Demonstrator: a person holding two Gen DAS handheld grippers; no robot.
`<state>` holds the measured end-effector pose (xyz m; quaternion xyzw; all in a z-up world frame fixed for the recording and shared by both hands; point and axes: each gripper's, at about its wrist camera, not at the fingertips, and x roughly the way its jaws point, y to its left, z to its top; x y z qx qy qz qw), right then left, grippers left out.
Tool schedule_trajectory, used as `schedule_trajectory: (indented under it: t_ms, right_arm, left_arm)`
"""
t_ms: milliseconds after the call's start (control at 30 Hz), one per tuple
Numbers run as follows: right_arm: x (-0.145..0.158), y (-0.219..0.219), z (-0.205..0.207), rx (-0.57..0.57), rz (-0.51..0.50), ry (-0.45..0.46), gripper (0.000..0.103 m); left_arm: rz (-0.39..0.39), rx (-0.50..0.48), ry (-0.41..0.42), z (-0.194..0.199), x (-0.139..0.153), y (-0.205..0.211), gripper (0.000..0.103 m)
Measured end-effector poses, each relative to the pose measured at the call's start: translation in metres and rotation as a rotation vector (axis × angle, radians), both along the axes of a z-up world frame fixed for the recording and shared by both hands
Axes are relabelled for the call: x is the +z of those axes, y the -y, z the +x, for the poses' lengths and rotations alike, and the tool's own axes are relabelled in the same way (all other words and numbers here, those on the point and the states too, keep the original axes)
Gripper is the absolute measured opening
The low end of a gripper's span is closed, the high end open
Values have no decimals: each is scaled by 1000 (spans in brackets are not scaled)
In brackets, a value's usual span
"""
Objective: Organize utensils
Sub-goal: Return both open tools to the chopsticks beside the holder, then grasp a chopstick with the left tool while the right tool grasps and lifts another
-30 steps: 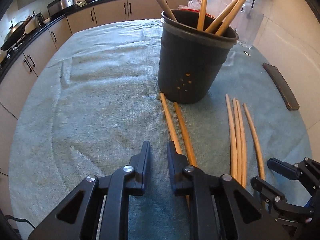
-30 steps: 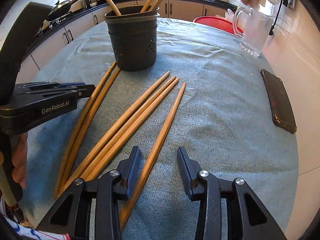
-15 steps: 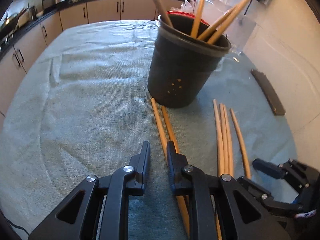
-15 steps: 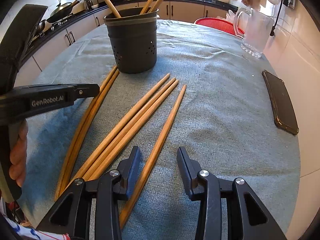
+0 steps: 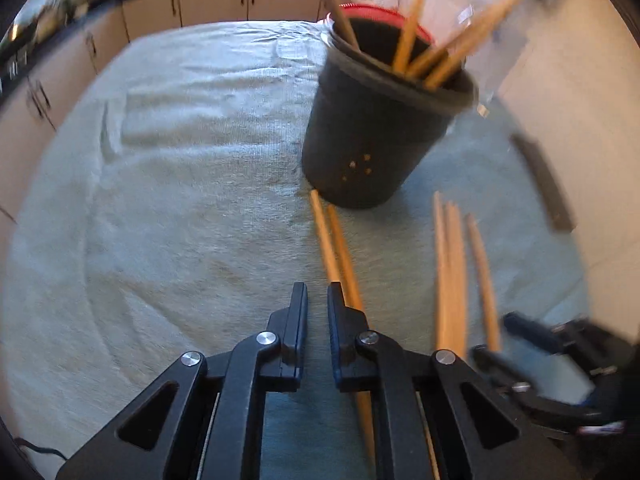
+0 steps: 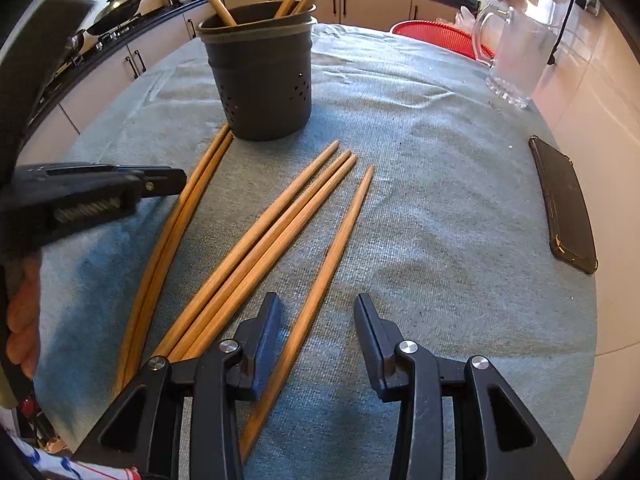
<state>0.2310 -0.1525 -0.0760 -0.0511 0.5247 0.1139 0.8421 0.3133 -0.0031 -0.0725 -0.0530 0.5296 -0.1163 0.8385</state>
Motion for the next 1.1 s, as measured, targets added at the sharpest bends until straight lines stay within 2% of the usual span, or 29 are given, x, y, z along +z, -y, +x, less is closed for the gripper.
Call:
schedule_trajectory:
  t_ms: [67,133,200,300,400,533,600,633,733,867,900,1067,1100]
  right_arm:
    - [0,2,2,-3,4,-1,41]
    - [-1,2,1,-5,2,7,41]
    - [-1,1,0,-7,-5,15,42]
    - [-1,2,-1,-10,0,16,42]
    - [0,3,-3,-11,3,14,42]
    - [0,4,-4,-14,4,19,42]
    - [0,5,-5,-14,12,19,42]
    - [0,5,-5,-12,15,20,42]
    - [0,6,-4,-8,15,23,42]
    - [1,9,-4,-11,24,27,42]
    - [0,9,-5,-12,28,27,42]
    - [1,9,-4,-16,37,23,42]
    - [1,9,-4,-15,35,22,42]
  left_arm:
    - [-40,8,6,1,2,-6,10]
    - [-33,-25,18,0,3,-3,10]
    - [61,-54,13,1,-3,6,10]
    - [135,-84,59,-5,-4,15,10]
    - [155,-86,53,-5,-2,18,10]
    - [43,-65,-21,1,-2,15,10]
    - [-9,-57,-22,1,1,10,10]
    - [-5,-51,-11,1,2,7,11]
    - [73,-80,-9,3,-3,13,13]
    - [95,-83,6,-1,-5,17,17]
    - [121,-88,12,0,-5,21,17]
    - [318,-154,46,-11,-4,51,17]
    - [360,-168,53,-13,-4,54,14]
